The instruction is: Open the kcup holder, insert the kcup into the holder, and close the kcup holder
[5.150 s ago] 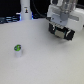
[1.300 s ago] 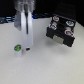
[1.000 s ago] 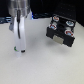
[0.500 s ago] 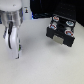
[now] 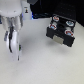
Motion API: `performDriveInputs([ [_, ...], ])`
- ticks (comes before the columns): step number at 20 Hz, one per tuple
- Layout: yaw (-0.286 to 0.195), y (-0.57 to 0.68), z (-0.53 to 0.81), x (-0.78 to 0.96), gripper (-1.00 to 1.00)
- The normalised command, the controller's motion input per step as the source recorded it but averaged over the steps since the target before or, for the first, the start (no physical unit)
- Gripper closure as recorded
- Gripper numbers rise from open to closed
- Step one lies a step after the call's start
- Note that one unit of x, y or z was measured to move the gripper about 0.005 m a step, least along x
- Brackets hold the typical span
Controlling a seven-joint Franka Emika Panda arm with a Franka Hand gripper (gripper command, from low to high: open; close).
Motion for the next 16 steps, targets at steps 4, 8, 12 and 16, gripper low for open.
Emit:
performDriveInputs([
  [4, -0.151, -0.01, -0.06, -0.16, -1.0],
  [8, -0.146, -0.02, -0.08, -0.15, -1.0],
  [12, -0.138, 0.01, -0.04, -0.15, -1.0],
  [16, -0.145, -0.02, -0.07, -0.14, -1.0],
])
